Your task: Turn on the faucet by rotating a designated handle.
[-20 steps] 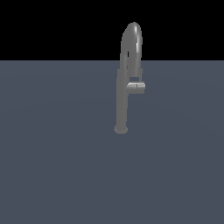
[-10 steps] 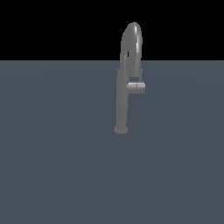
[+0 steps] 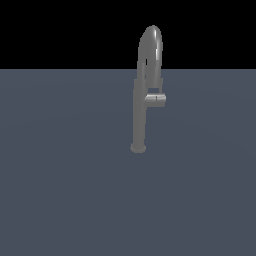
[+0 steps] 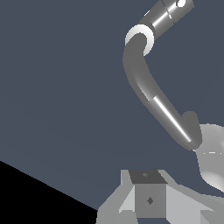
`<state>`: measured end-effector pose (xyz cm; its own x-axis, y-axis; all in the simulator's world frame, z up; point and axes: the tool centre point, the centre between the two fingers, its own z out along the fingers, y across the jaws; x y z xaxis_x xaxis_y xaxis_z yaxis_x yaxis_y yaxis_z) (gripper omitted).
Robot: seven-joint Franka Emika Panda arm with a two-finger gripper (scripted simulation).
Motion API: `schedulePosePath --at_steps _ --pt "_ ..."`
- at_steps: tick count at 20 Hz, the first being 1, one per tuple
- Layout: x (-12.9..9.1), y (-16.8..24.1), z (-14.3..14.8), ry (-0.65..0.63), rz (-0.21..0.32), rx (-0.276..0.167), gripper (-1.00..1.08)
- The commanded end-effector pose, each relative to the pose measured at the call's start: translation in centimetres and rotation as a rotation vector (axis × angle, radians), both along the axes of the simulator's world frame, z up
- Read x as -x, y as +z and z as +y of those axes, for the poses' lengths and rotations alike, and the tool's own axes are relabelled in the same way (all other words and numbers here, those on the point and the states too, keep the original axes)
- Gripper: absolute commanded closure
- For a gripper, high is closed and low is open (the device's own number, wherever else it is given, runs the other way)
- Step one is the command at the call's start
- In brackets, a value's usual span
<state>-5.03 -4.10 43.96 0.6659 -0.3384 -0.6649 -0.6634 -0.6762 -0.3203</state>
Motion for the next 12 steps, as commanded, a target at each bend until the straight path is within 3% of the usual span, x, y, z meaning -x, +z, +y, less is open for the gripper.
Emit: schedulePosePath --at_steps 1,12 --pt "-1.2 -1.0 -0.6 -0.043 0.045 -0.045 1.08" --pt "-6.1 -7.0 -3.5 -0.257 0.264 -0.266 1.08"
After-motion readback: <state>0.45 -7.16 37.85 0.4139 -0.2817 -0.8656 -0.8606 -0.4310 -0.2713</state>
